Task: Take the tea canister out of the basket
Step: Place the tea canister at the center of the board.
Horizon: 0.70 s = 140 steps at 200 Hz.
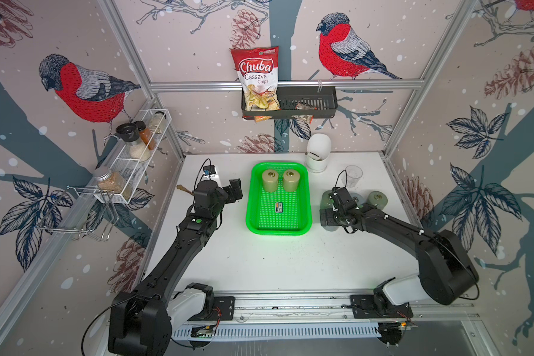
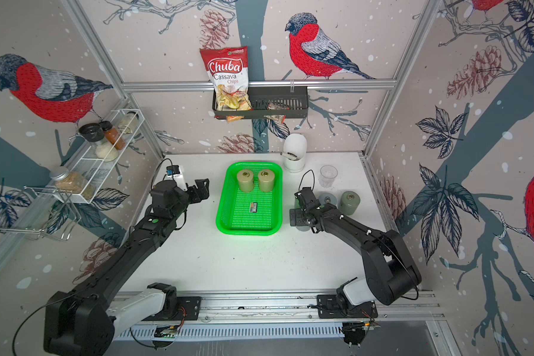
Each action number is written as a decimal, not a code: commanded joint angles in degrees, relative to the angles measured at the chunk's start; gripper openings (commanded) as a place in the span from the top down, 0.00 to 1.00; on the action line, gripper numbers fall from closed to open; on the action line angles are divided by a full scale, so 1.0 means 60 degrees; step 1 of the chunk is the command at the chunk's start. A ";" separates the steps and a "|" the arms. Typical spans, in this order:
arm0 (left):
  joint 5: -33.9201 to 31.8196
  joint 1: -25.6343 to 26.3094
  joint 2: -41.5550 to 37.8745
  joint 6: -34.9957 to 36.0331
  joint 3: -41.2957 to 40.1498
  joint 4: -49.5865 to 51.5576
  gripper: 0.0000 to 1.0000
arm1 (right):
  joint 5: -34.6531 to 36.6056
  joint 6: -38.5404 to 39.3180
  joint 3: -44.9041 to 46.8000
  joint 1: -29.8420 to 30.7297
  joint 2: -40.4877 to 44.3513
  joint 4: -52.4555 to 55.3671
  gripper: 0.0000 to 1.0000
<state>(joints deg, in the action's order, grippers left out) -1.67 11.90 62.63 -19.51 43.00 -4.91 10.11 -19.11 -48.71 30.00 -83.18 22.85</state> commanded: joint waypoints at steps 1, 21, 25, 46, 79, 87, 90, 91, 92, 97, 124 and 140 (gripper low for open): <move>0.0007 0.0052 -0.0052 -0.0035 0.0053 -0.0040 0.03 | 0.0099 0.0155 -0.0205 0.0028 0.0200 0.0445 0.00; 0.0028 0.0045 -0.0075 -0.0035 0.0040 -0.0050 0.03 | 0.0165 0.0154 -0.0404 0.0033 0.0505 0.0747 0.00; 0.0030 0.0052 -0.0083 -0.0037 0.0026 -0.0059 0.03 | 0.0182 0.0162 -0.0470 0.0053 0.0577 0.0807 0.00; 0.0052 0.0053 -0.0089 -0.0030 0.0037 -0.0077 0.03 | 0.0194 0.0212 -0.0806 0.0069 0.0950 0.1150 0.00; 0.0101 0.0047 -0.0095 -0.0078 0.0067 -0.0111 0.03 | 0.0407 0.0212 -0.1381 0.0250 0.1335 0.1564 0.00; 0.0094 0.0052 -0.0097 -0.0093 0.0069 -0.0131 0.03 | 0.0452 0.0212 -0.1522 0.0311 0.1407 0.1545 0.00; 0.0091 0.0056 -0.0097 -0.0089 0.0060 -0.0128 0.03 | 0.0455 0.0223 -0.1568 0.0348 0.1424 0.1530 0.00; 0.0097 0.0054 -0.0104 -0.0096 0.0064 -0.0131 0.03 | 0.0455 0.0225 -0.1588 0.0362 0.1432 0.1512 0.00; 0.0100 0.0054 -0.0108 -0.0092 0.0067 -0.0133 0.03 | 0.0454 0.0226 -0.1606 0.0376 0.1444 0.1496 0.00; 0.0107 0.0051 -0.0104 -0.0101 0.0064 -0.0122 0.03 | 0.0454 0.0252 -0.1687 0.0458 0.1468 0.1421 0.00; 0.0146 0.0065 -0.0102 -0.0161 0.0058 -0.0193 0.03 | 0.0445 0.0505 -0.2199 0.0858 0.1344 0.0629 0.00; 0.0220 0.0060 -0.0104 -0.0207 0.0067 -0.0248 0.03 | 0.0263 0.0723 -0.2659 0.1041 0.0966 0.0099 0.00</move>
<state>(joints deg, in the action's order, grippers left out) -1.30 12.19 62.15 -19.75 43.00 -4.97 11.94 -17.39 -61.49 34.94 -75.31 29.21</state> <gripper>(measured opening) 0.968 0.997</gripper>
